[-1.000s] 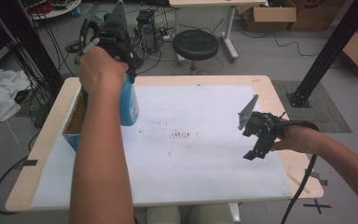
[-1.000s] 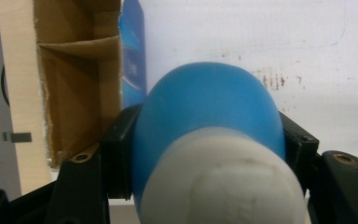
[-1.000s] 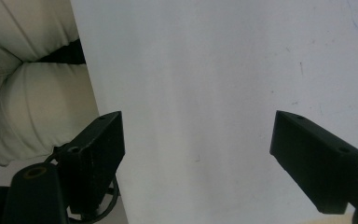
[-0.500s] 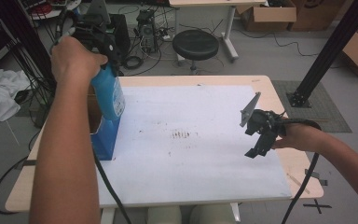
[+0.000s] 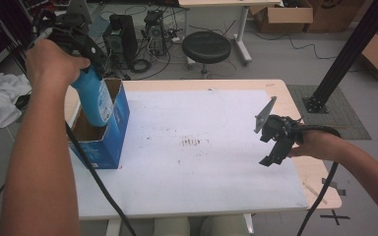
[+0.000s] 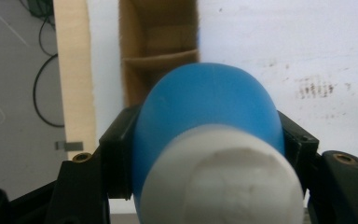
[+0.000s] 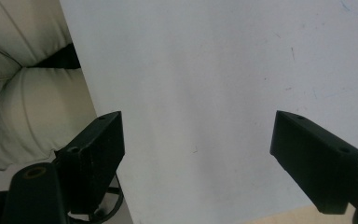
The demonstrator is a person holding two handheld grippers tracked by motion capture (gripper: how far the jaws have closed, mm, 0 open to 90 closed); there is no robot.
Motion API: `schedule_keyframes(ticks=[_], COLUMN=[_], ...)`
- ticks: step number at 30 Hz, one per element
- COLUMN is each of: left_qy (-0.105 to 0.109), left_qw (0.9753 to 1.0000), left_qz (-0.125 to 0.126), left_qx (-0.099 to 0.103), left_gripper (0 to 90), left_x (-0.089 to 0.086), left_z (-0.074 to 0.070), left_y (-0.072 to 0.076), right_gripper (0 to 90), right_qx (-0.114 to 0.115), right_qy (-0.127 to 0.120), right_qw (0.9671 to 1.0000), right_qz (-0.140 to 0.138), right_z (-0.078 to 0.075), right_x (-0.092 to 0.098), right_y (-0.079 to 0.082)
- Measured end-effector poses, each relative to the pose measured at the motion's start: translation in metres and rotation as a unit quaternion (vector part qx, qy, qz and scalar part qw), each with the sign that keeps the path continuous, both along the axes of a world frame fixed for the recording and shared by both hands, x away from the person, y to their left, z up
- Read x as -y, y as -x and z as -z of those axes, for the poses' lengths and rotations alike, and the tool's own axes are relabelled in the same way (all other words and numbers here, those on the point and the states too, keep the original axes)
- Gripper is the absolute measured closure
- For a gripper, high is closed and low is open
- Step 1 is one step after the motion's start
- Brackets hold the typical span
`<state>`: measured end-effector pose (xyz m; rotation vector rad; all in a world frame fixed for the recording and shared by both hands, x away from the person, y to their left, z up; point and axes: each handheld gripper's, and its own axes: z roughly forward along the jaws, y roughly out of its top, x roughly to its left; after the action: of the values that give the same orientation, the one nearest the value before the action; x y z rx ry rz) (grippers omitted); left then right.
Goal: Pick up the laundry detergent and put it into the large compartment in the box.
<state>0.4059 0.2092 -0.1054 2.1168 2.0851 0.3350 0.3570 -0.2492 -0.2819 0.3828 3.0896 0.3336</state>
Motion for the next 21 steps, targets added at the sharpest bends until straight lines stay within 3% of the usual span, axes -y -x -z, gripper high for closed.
schedule_keyframes(ticks=[12, 21], left_qy=[-0.023, -0.017], left_qw=[0.9997, 0.9997], left_qz=[0.003, 0.006], left_qx=[-0.003, -0.013], left_gripper=[37.9, 37.9], left_x=[-0.019, -0.024], left_z=[0.020, 0.060], left_y=[-0.005, -0.012], right_gripper=[17.4, 17.4], right_qx=[-0.005, -0.011], right_qy=[0.003, 0.003], right_qw=[1.0000, 0.9999], right_qz=[0.008, 0.012], right_z=[0.002, 0.007], right_x=[-0.003, -0.003], right_y=[-0.003, -0.003])
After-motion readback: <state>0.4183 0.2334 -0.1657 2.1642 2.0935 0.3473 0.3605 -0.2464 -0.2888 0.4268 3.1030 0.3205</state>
